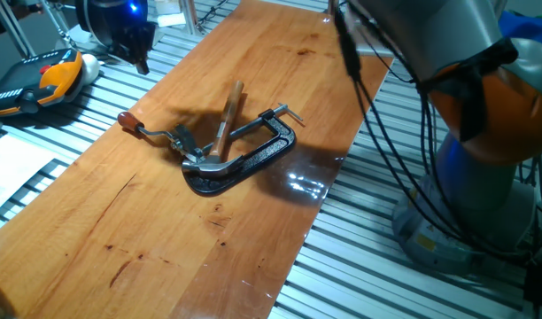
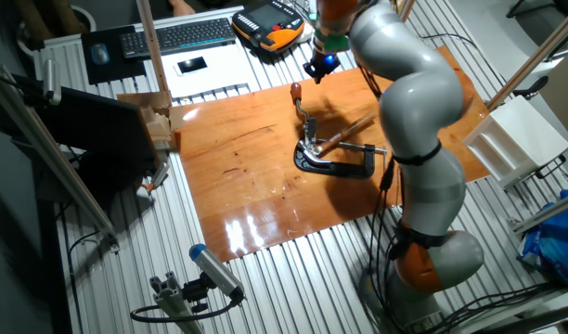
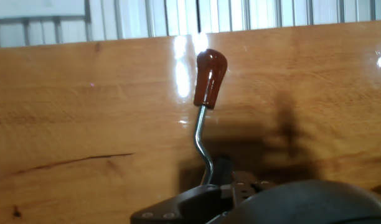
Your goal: Push down the lever
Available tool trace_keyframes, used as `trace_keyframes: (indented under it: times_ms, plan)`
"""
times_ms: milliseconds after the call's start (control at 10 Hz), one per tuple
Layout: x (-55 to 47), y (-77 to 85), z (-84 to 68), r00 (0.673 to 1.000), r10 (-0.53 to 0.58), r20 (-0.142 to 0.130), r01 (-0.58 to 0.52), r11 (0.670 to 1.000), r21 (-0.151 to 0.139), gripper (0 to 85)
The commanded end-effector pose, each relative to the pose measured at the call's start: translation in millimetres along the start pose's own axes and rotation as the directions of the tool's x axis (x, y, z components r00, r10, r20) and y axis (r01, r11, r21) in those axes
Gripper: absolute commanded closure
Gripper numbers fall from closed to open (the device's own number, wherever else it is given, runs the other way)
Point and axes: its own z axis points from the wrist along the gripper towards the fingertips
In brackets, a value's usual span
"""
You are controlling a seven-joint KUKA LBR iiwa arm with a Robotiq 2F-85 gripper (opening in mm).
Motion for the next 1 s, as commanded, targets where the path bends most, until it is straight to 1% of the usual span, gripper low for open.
trace_keyframes:
  times_ms: [0,300,500,600,800,900]
  plan:
    - [0.8,0.9,-1.7,1.000,0.002,0.004,-0.002,1.000,0.000,85.0]
    - [6.6,4.9,-6.6,1.000,0.007,-0.001,-0.007,1.000,-0.001,85.0]
    - [14.3,11.0,-5.6,1.000,0.016,0.004,-0.016,1.000,0.003,85.0]
    - [17.7,13.6,-7.6,1.000,0.019,0.004,-0.019,1.000,0.009,85.0]
    - [21.4,10.8,-11.4,1.000,0.006,0.002,-0.006,1.000,0.025,85.0]
    - [22.4,8.9,-11.0,1.000,0.001,0.005,-0.001,1.000,0.025,85.0]
